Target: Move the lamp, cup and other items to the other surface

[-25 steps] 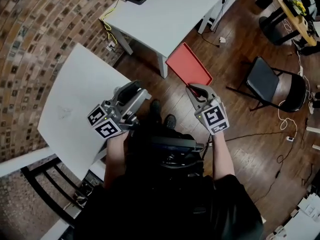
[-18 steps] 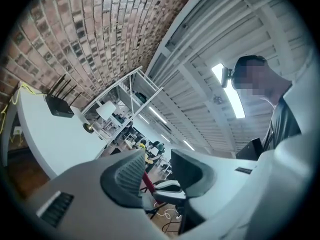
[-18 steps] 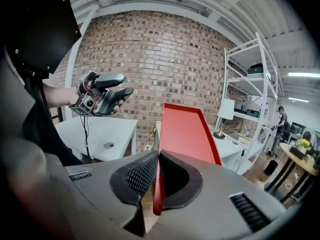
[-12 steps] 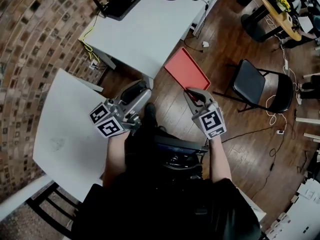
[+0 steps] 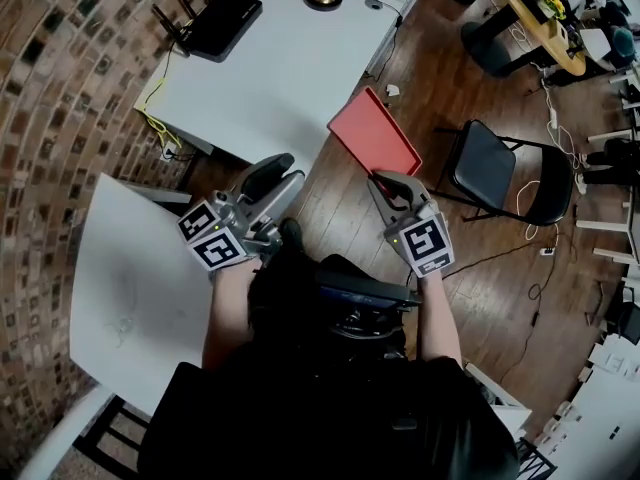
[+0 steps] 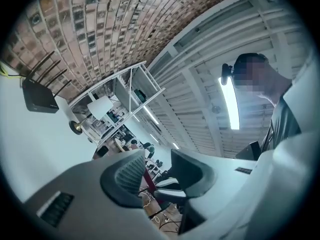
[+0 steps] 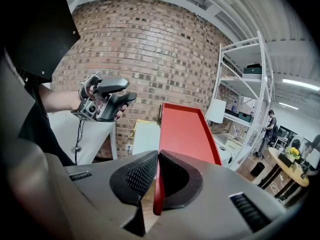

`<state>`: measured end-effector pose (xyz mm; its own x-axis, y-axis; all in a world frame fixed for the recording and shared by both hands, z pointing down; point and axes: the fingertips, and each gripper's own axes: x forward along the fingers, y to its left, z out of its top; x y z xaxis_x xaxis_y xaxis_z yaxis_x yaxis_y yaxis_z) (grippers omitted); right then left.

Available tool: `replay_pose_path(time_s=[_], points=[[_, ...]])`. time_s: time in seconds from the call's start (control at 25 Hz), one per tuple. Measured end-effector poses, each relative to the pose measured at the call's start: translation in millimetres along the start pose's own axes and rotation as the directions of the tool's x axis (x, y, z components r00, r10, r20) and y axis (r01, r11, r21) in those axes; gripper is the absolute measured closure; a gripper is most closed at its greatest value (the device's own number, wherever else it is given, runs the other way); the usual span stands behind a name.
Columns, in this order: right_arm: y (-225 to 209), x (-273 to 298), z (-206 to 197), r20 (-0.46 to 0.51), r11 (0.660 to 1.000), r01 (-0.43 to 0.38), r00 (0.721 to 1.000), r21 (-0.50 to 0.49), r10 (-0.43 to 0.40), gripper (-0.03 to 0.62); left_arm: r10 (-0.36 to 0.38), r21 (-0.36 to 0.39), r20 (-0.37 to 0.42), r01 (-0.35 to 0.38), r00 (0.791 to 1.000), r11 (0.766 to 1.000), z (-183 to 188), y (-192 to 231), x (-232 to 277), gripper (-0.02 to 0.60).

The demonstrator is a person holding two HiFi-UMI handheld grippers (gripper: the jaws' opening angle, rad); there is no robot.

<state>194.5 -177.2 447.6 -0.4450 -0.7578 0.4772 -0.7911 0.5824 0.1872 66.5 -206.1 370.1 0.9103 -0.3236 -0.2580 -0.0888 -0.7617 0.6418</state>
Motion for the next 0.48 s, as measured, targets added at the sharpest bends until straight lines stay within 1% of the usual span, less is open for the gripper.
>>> replay_pose_path(time_s=[0.16,0.32,0.48], points=[[-11.4,12.0,2.0,-0.006,1.0,0.016,1.0,0.012,-0.016,0.574,-0.008,-0.018,-0.015,0.008,1.0,1.0,5.4,18.3,8.7,0.425],[-20.9,18.9,2.0,-0.004,1.0,0.015,1.0,0.019,-0.015,0.574,-0.005,-0.023,-0.025,0.005,1.0,1.0,9.4,28.5,18.2,0.425],[-38.7,22.2,-5.9,-0.002,1.0,0.009,1.0,0.023,-0.009,0.574,0.006,-0.022,-0.038,-0.006,0.999,1.0,5.2,34.7,34.8,0.425]])
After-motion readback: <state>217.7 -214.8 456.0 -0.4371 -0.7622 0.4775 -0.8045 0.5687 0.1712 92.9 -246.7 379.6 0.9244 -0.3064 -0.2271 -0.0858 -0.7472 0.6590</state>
